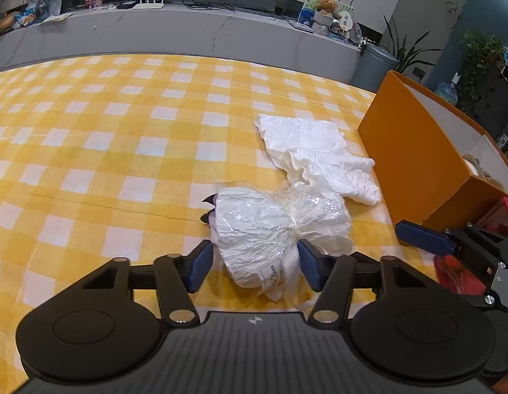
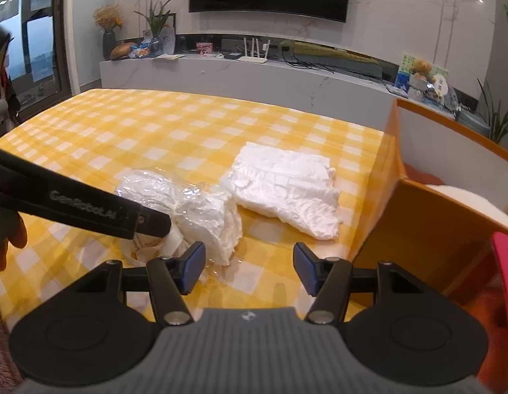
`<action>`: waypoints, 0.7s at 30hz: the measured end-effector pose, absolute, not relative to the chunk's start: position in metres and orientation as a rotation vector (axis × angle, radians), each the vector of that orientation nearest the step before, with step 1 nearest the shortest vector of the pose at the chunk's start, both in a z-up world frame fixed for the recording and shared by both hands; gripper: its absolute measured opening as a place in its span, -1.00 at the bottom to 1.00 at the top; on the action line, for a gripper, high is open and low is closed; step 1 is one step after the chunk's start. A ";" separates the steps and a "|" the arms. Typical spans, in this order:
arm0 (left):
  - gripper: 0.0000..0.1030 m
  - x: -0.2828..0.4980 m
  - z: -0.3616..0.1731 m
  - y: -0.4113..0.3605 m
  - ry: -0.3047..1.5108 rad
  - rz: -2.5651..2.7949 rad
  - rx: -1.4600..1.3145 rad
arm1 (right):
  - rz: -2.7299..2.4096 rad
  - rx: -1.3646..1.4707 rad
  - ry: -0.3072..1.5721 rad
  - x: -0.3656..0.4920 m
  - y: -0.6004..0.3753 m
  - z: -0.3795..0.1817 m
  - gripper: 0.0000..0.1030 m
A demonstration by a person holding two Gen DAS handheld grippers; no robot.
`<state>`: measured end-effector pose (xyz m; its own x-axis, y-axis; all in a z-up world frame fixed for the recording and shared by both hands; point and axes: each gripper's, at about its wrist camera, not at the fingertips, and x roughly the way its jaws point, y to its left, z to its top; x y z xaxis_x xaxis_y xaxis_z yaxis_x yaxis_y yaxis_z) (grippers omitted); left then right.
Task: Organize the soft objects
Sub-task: 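Grasp the plastic-wrapped white bundle with the left tool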
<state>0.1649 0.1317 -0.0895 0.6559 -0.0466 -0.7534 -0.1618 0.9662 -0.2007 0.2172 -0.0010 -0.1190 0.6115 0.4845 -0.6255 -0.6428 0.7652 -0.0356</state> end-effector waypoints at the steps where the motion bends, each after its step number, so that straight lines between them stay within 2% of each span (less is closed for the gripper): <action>1: 0.15 0.165 -0.090 0.131 0.853 0.070 -0.259 | 0.665 -0.283 0.627 0.217 0.001 -0.120 0.15; 4: 0.01 0.163 -0.089 0.132 0.836 0.073 -0.262 | 0.677 -0.308 0.612 0.217 0.006 -0.120 0.15; 7: -0.04 0.158 -0.083 0.133 0.803 0.103 -0.248 | 0.685 -0.313 0.596 0.216 0.008 -0.117 0.15; 16: -0.06 0.151 -0.070 0.147 0.725 0.295 -0.211 | 0.704 -0.425 0.540 0.228 0.030 -0.110 0.16; 21: -0.06 0.153 -0.071 0.148 0.716 0.320 -0.185 | 0.701 -0.485 0.547 0.254 0.057 -0.120 0.26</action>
